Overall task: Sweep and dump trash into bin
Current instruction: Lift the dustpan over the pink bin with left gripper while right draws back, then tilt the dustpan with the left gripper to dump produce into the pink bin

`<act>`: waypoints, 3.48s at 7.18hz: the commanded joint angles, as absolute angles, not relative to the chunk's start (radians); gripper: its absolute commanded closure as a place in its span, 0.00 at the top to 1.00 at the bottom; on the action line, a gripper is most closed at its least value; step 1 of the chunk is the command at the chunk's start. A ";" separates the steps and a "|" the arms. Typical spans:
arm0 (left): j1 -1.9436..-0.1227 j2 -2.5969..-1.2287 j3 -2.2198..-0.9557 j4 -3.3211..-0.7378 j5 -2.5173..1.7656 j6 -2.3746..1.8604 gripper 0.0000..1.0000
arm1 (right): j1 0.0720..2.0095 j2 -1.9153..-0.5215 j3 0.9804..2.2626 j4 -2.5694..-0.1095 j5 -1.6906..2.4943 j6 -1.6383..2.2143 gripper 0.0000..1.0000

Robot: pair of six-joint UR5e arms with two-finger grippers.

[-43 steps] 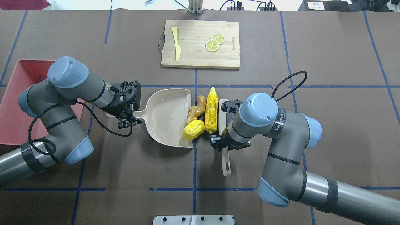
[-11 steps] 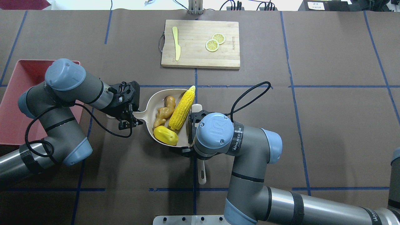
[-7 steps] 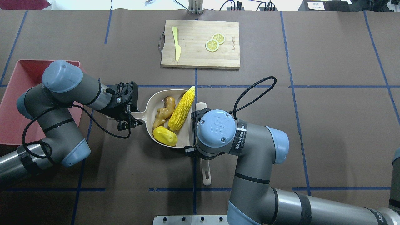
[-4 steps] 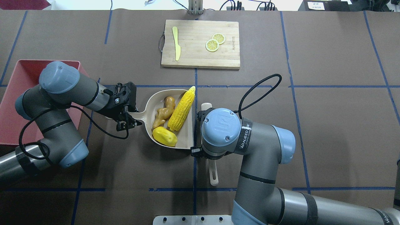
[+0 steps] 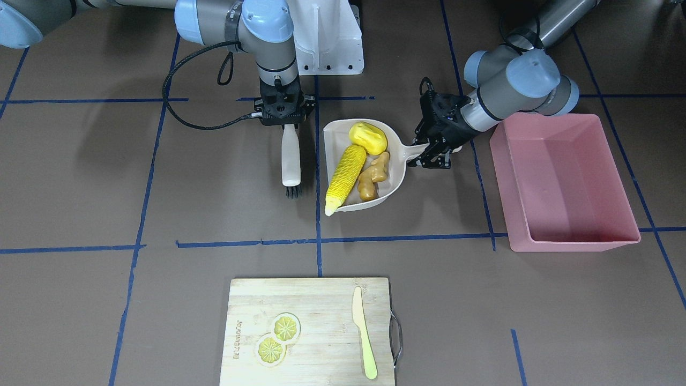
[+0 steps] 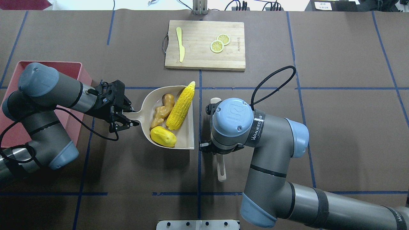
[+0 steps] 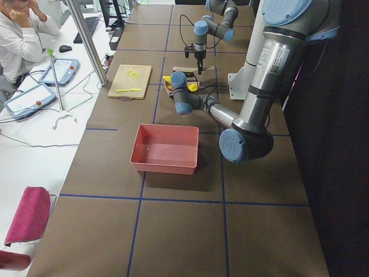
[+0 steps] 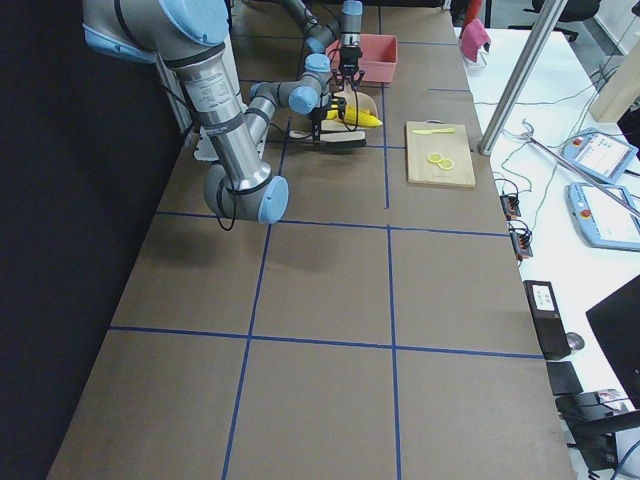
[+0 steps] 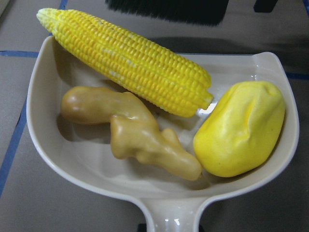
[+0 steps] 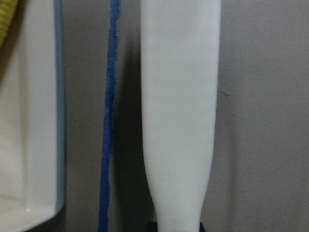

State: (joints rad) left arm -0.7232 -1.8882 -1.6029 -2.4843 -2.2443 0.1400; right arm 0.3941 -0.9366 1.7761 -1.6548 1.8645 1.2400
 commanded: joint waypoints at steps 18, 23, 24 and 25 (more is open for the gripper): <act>-1.543 -1.551 -1.508 -2.551 -2.634 0.135 0.00 | 0.400 -0.969 1.770 -1.651 1.845 1.238 0.00; -1.553 -1.555 -1.528 -2.421 -2.499 0.591 0.00 | 0.399 -0.977 1.770 -1.649 1.845 1.238 0.00; -1.546 -1.558 -1.528 -2.339 -2.490 0.735 0.00 | 0.400 -0.977 1.770 -1.651 1.845 1.238 0.00; -1.543 -1.575 -1.531 -2.230 -2.485 0.870 0.00 | 0.400 -0.983 1.770 -1.649 1.845 1.238 0.00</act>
